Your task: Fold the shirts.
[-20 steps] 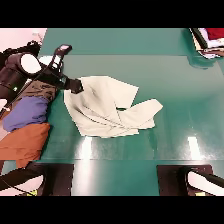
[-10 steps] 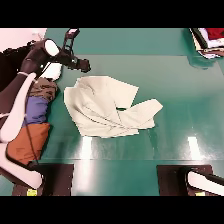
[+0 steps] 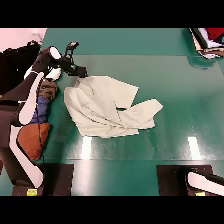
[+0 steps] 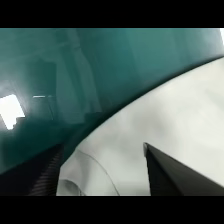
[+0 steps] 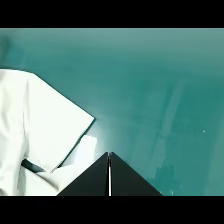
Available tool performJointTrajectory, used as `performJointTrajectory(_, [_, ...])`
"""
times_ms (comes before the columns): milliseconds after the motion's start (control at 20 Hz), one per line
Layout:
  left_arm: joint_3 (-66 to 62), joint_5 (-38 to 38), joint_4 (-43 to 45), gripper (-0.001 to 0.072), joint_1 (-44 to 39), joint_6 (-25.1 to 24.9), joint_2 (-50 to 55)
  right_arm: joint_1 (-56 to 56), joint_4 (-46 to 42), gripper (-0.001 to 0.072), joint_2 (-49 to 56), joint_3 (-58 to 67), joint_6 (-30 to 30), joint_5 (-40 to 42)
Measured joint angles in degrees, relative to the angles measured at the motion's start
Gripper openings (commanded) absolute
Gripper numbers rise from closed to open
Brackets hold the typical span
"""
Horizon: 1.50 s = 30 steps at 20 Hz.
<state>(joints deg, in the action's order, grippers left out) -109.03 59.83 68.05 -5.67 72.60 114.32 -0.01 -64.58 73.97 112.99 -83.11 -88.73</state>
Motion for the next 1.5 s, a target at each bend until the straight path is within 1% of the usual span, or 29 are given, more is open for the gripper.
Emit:
performJointTrajectory(150, [0.2, 0.9, -0.4, 0.0591, 0.4, -0.4, 0.9, 1.3, -0.1, 0.0018, 0.2, 0.0, 0.0, 0.3])
performJointTrajectory(200, [0.2, 1.1, -0.7, 0.0437, 0.4, -0.5, 1.1, 1.5, -0.2, 0.0019, 0.3, 0.0, 0.0, 0.4])
performJointTrajectory(300, [0.4, 2.1, -1.1, 0.0234, 0.5, -0.5, 1.3, 1.8, -1.2, 0.0019, 0.5, 0.0, 0.0, 0.3])
performJointTrajectory(350, [0.4, 2.5, -1.5, 0.0053, 0.5, -0.5, 1.3, 1.9, -1.7, 0.0018, 0.6, 0.0, 0.0, 0.1])
performJointTrajectory(400, [0.5, 3.1, -1.6, 0.0026, 0.5, -0.6, 1.4, 2.0, -2.4, 0.0019, 0.6, 0.0, 0.0, -0.2])
performJointTrajectory(550, [-0.4, 4.8, -2.1, 0.0025, 0.7, -0.7, 0.6, 2.1, -6.8, 0.0019, 0.4, -1.7, 0.0, -2.4])
performJointTrajectory(650, [-2.3, 6.1, -2.3, 0.0025, 1.1, -0.7, -1.0, 2.1, -9.5, 0.0033, -0.2, -6.0, 0.0, -4.0])
performJointTrajectory(700, [-3.5, 6.5, -2.4, 0.0026, 1.5, -0.6, -2.2, 2.1, -10.5, 0.0183, -0.5, -9.2, 0.0, -4.3])
performJointTrajectory(750, [-4.6, 7.1, -2.4, 0.0026, 1.9, -0.6, -3.4, 2.1, -11.2, 0.0439, -0.8, -13.4, 0.0, -4.5])
performJointTrajectory(800, [-5.6, 7.6, -2.4, 0.0026, 2.4, -0.5, -5.1, 2.1, -11.5, 0.0526, -1.0, -17.7, 0.0, -4.2])
performJointTrajectory(950, [-7.1, 8.5, -2.4, 0.0026, 3.9, -0.5, -9.9, 2.1, -11.6, 0.0521, -0.1, -33.0, 0.0, 0.2])
performJointTrajectory(1100, [-7.6, 9.4, -2.5, 0.0026, 4.5, -0.5, -13.0, 2.1, -6.4, 0.0517, 3.5, -44.8, 0.0, 7.9])
performJointTrajectory(1200, [-7.7, 10.1, -2.5, 0.0026, 4.7, -0.4, -14.0, 2.2, -0.9, 0.0461, 7.1, -49.3, 0.9, 13.2])
performJointTrajectory(1250, [-7.8, 10.1, -2.5, 0.0026, 4.8, -0.2, -14.3, 2.5, 2.0, 0.0448, 8.9, -50.5, 1.3, 15.7])
performJointTrajectory(1350, [-7.8, 10.5, -2.4, 0.0026, 4.9, 0.2, -14.7, 3.3, 5.9, 0.0444, 12.3, -51.3, 1.9, 19.9])
performJointTrajectory(1400, [-7.8, 10.5, -2.5, 0.0026, 4.9, 0.4, -14.8, 3.9, 7.7, 0.0372, 13.6, -51.0, 2.2, 20.8])
performJointTrajectory(1450, [-7.8, 10.5, -2.5, 0.0026, 4.9, 0.6, -14.9, 4.7, 9.1, 0.0248, 15.0, -50.4, 2.3, 22.3])
performJointTrajectory(1500, [-7.8, 10.6, -2.5, 0.0026, 4.9, 0.7, -15.0, 5.4, 9.7, 0.0101, 16.1, -49.8, 2.4, 23.4])
